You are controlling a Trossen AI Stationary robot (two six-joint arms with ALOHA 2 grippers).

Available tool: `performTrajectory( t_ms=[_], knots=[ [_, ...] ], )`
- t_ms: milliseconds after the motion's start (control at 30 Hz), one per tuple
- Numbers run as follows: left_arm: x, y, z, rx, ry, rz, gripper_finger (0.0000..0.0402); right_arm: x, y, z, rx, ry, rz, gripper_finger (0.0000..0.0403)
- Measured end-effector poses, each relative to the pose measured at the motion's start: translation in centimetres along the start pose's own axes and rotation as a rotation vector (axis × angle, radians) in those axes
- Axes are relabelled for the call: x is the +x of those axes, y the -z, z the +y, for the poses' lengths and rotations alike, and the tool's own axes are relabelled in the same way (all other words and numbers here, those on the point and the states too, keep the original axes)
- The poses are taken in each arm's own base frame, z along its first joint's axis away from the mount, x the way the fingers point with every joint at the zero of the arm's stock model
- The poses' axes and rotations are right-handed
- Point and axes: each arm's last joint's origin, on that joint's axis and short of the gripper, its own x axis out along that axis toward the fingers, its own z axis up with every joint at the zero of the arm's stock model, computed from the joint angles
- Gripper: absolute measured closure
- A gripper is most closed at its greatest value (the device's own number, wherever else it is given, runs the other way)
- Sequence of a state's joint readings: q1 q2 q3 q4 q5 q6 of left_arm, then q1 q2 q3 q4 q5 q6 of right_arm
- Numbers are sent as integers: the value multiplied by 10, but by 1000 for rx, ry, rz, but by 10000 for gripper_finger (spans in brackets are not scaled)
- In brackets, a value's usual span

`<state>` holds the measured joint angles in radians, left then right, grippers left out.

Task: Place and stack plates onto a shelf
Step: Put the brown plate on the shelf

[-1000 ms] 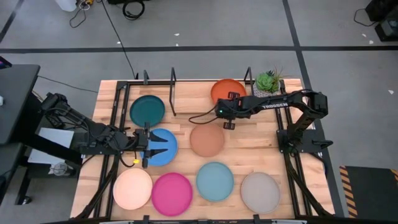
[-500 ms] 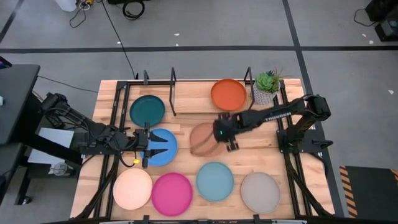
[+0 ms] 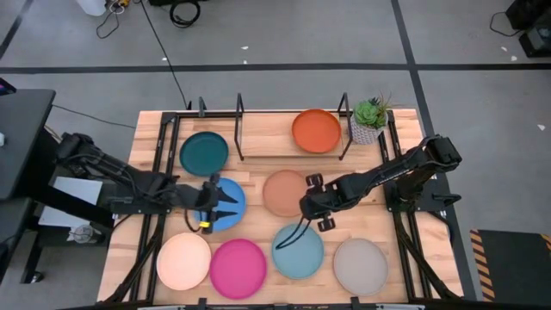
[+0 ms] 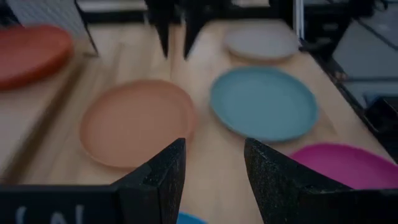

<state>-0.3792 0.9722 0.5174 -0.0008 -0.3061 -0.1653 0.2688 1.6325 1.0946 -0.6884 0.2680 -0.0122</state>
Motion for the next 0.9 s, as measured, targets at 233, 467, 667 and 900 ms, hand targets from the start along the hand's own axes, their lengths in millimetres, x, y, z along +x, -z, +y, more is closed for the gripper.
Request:
performTrajectory(
  t_ms=[233, 467, 667, 900],
  knots=[
    [23, -15, 0, 33, -44, 112, 230, 0, 3, 1, 198, 54, 17, 243],
    [38, -21, -1, 51, -38, 232, 230, 10, 12, 13, 68, 85, -6, 243],
    [41, -22, -2, 53, -29, 248, 230, 8, 8, 18, -46, 34, -34, 243],
    [40, -22, -2, 54, -30, 250, 230, 29, 3, 18, -95, 14, 47, 257]
  ],
)
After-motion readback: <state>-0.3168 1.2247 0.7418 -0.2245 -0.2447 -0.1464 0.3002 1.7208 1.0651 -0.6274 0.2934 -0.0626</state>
